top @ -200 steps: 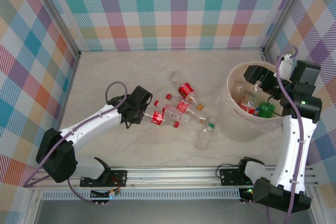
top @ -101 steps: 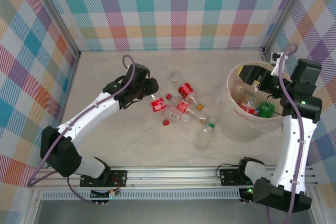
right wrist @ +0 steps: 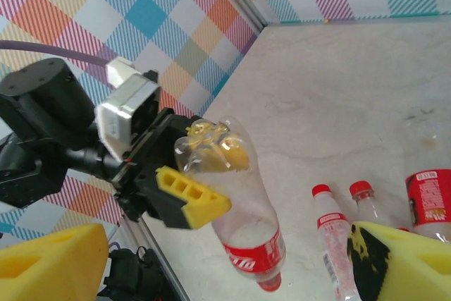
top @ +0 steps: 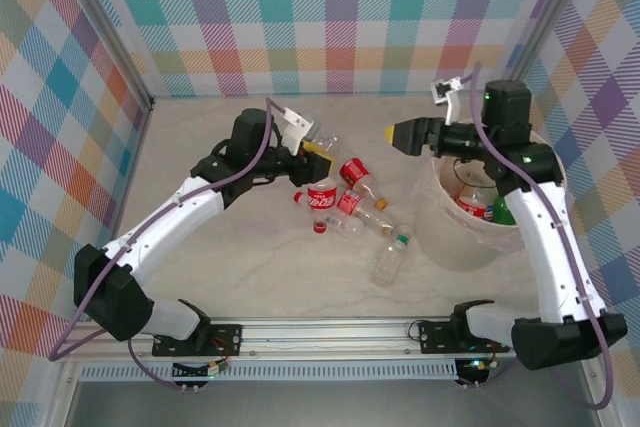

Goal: Put the plastic bottles in the bin

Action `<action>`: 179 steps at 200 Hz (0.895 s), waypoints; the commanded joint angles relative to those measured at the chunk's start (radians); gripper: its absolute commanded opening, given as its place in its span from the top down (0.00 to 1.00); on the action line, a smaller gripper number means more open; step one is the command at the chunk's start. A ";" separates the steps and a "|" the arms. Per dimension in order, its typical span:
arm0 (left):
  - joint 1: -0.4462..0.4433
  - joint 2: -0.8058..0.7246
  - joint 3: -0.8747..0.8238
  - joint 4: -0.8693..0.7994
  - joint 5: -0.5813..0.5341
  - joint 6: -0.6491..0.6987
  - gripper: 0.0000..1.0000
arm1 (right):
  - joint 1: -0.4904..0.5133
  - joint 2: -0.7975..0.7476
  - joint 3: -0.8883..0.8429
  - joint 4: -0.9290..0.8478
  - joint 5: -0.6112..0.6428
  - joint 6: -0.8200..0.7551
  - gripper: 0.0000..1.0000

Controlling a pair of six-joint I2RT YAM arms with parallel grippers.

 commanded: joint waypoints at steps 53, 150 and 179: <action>0.011 0.036 0.090 0.189 0.203 -0.063 0.62 | 0.162 0.153 0.021 0.199 0.013 0.052 0.15; 0.011 0.104 0.129 0.259 0.292 -0.120 0.64 | 0.203 0.180 0.016 0.234 -0.025 0.057 0.23; 0.010 0.116 0.124 0.273 0.339 -0.124 0.65 | 0.203 0.190 0.026 0.246 -0.016 0.063 0.27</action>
